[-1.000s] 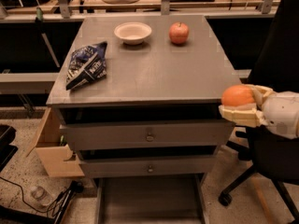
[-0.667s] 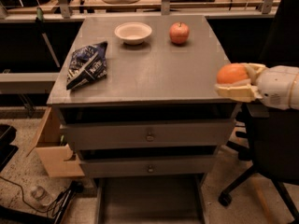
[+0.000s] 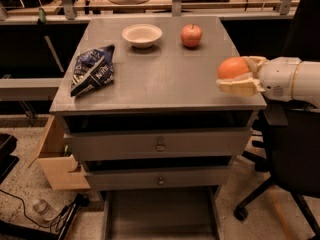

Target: Pick orange from bottom drawer and place on counter

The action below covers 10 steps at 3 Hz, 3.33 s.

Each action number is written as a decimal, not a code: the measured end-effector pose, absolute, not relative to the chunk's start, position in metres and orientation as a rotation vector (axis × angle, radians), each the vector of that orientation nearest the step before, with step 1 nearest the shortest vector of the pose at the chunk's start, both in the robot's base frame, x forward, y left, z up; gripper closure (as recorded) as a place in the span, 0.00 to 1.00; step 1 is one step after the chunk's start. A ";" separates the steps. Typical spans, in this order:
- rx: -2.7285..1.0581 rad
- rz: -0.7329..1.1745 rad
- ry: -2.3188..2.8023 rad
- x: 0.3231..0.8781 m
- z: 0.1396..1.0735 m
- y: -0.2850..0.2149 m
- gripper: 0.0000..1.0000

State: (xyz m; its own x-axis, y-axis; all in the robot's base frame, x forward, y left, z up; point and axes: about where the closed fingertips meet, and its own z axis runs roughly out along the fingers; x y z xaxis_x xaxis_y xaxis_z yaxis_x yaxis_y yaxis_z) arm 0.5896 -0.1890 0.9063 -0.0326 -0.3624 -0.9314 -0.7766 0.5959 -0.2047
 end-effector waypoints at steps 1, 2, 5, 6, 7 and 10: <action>-1.003 0.463 1.624 0.605 0.908 -0.173 1.00; -1.075 0.545 1.623 0.650 0.901 -0.141 1.00; -1.150 0.771 1.657 0.699 0.839 -0.092 1.00; -1.152 0.780 1.657 0.700 0.841 -0.091 0.84; -1.152 0.780 1.657 0.700 0.842 -0.090 0.61; -1.158 0.788 1.655 0.700 0.841 -0.085 0.00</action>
Offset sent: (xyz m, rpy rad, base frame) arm 0.1000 0.0708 -0.0040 -0.0051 0.0727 0.2003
